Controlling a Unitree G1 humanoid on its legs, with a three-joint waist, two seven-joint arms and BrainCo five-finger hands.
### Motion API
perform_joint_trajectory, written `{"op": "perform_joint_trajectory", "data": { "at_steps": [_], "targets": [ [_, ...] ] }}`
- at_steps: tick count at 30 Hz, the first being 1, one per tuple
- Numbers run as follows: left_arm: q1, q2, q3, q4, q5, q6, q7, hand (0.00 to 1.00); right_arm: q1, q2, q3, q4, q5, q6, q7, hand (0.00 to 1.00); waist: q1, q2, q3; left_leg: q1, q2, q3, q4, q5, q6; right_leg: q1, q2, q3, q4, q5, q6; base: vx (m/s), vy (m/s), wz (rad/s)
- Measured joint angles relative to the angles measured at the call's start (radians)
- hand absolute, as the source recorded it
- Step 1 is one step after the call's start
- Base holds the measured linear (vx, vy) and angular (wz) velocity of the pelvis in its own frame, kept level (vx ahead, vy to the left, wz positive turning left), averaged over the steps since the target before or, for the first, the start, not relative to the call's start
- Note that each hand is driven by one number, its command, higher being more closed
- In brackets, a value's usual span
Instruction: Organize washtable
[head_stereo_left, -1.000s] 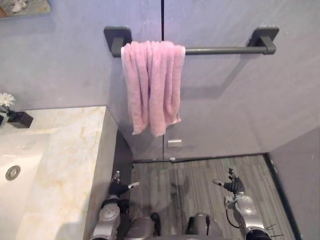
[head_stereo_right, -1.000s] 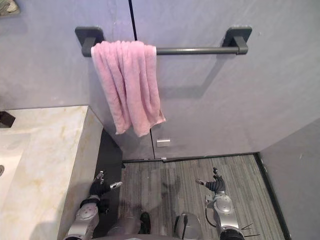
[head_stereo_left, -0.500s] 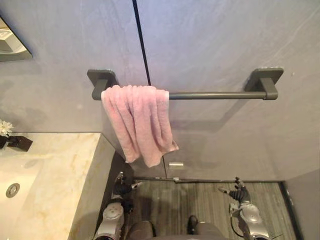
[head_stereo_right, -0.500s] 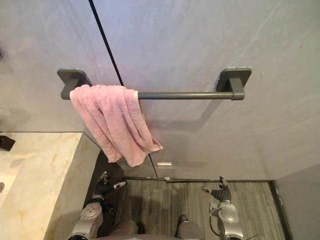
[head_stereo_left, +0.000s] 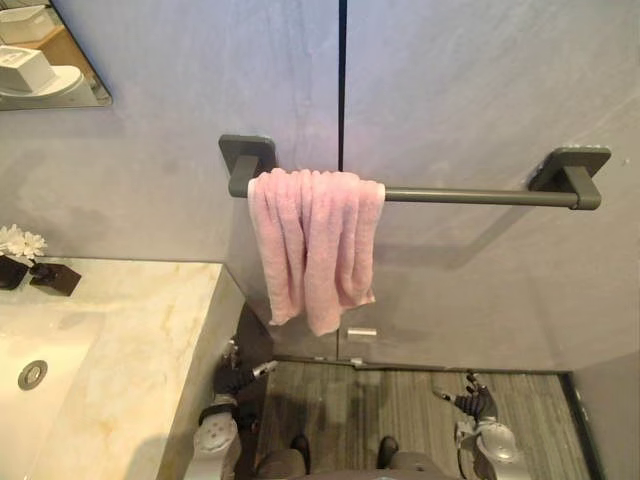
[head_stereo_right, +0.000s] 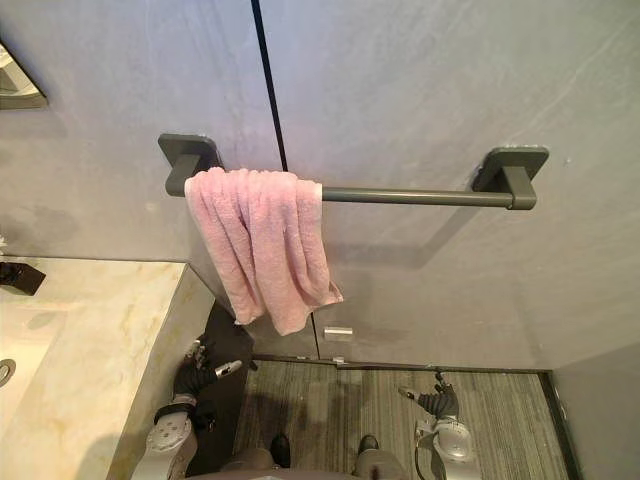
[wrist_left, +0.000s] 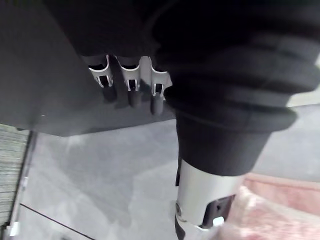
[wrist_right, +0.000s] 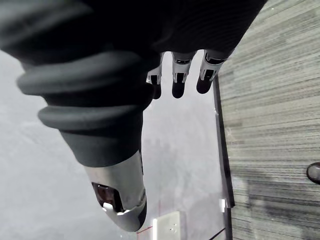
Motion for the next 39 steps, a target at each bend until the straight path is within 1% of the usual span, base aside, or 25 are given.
{"op": "perform_joint_trajectory", "data": {
  "at_steps": [3,4,7,8,10,11,16,17,19,21,23,24,26,33,39],
  "targets": [
    [0.013,-0.001,0.000,-0.076,-0.022,-0.010,-0.014,0.00,0.002,0.000,0.005,0.000,-0.002,-0.001,0.003,0.00,0.001,-0.001,-0.014,0.007,-0.001,-0.007,-0.009,0.003,0.001,0.008,0.000,-0.007,-0.004,0.000,0.000,0.00,-0.011,0.07],
    [0.017,-0.001,-0.003,-0.116,-0.029,-0.025,-0.015,0.00,0.004,0.000,0.012,0.000,-0.005,-0.001,0.004,0.00,0.000,-0.001,-0.024,0.011,-0.003,-0.013,-0.021,0.011,0.001,0.009,-0.001,-0.013,-0.005,0.000,0.000,0.00,-0.010,0.12],
    [0.017,0.000,-0.011,-0.213,-0.041,-0.049,-0.015,0.00,0.005,0.001,0.021,0.001,-0.010,-0.001,0.007,0.00,0.000,-0.002,-0.025,0.021,-0.006,-0.026,-0.028,0.016,0.002,0.027,-0.002,-0.025,-0.011,0.000,0.000,-0.02,-0.009,0.12],
    [0.016,0.001,-0.017,-0.240,-0.053,-0.064,-0.015,0.00,0.005,0.001,0.021,0.001,-0.010,-0.001,0.008,0.00,0.001,-0.001,-0.027,0.027,-0.005,-0.026,-0.029,0.016,0.002,0.032,-0.001,-0.025,-0.012,0.000,0.000,-0.04,-0.013,0.06],
    [0.014,0.004,-0.024,-0.269,-0.069,-0.077,-0.017,0.00,0.005,0.001,0.022,0.001,-0.010,-0.001,0.012,0.00,0.000,-0.001,-0.032,0.034,-0.005,-0.027,-0.030,0.017,0.002,0.039,0.000,-0.026,-0.014,0.000,0.000,-0.04,-0.014,0.01],
    [0.009,0.008,-0.030,-0.272,-0.069,-0.085,-0.016,0.00,0.005,0.000,0.024,0.002,-0.010,-0.001,0.023,0.00,-0.001,0.000,-0.038,0.034,-0.004,-0.027,-0.031,0.018,0.003,0.039,0.001,-0.025,-0.015,0.001,-0.001,-0.04,-0.014,0.00],
    [-0.056,0.044,-0.089,-0.270,-0.063,-0.089,-0.012,0.00,0.002,-0.006,0.059,0.003,-0.010,-0.001,0.039,0.00,-0.007,0.000,-0.043,0.041,-0.002,-0.026,-0.036,0.025,0.002,0.042,0.004,-0.020,-0.019,0.009,-0.009,-0.03,-0.011,-0.02],
    [-0.064,0.045,-0.092,-0.270,-0.061,-0.089,-0.011,0.00,0.001,-0.006,0.059,0.003,-0.010,-0.001,0.039,0.00,-0.010,-0.001,-0.044,0.044,-0.002,-0.025,-0.041,0.027,0.003,0.043,0.005,-0.019,-0.020,0.010,-0.009,-0.04,-0.011,-0.05],
    [-0.095,0.048,-0.100,-0.262,-0.037,-0.090,-0.004,0.00,-0.006,-0.006,0.060,0.003,-0.010,-0.001,0.039,0.00,-0.029,-0.002,-0.044,0.062,-0.001,-0.017,-0.068,0.041,0.000,0.047,0.007,-0.011,-0.026,0.017,-0.011,-0.04,-0.009,-0.10],
    [-0.108,0.061,-0.120,-0.251,-0.028,-0.090,0.009,0.00,-0.007,-0.007,0.061,0.003,-0.010,0.000,0.039,0.00,-0.031,-0.002,-0.044,0.077,0.003,0.006,-0.073,0.041,0.000,0.056,0.014,0.011,-0.045,0.031,-0.012,-0.05,-0.004,-0.30],
    [-0.113,0.066,-0.139,-0.247,-0.027,-0.089,0.009,0.00,-0.007,-0.012,0.070,0.003,-0.010,0.000,0.039,0.00,-0.039,-0.003,-0.045,0.084,0.005,0.018,-0.082,0.041,0.000,0.055,0.017,0.023,-0.057,0.040,-0.013,-0.05,-0.003,-0.28],
    [-0.117,0.067,-0.150,-0.245,-0.026,-0.089,0.009,1.00,-0.008,-0.020,0.088,0.002,-0.010,0.000,0.040,0.00,-0.048,-0.005,-0.045,0.084,0.006,0.029,-0.086,0.042,-0.001,0.052,0.019,0.037,-0.062,0.047,-0.013,-0.04,0.002,-0.22],
    [-0.131,0.075,-0.171,-0.228,-0.018,-0.089,0.009,1.00,-0.006,-0.021,0.101,0.002,-0.010,0.001,0.041,0.00,-0.054,-0.009,-0.047,0.084,0.007,0.037,-0.086,0.042,-0.001,0.052,0.020,0.045,-0.073,0.053,-0.012,-0.03,0.003,-0.16],
    [-0.176,0.083,-0.181,-0.175,0.010,-0.082,0.008,1.00,-0.005,-0.025,0.125,-0.014,-0.009,0.002,0.046,0.00,-0.056,-0.019,-0.056,0.084,0.013,0.070,-0.094,0.042,-0.001,0.038,0.030,0.080,-0.091,0.071,-0.014,-0.01,0.001,-0.16],
    [-0.177,0.085,-0.184,-0.174,0.015,-0.079,0.009,1.00,0.002,-0.029,0.145,-0.156,-0.010,0.002,0.047,0.00,-0.056,-0.020,-0.060,0.086,0.013,0.078,-0.099,0.041,-0.001,0.038,0.033,0.089,-0.101,0.076,-0.014,0.01,-0.001,-0.04]
  ]
}}
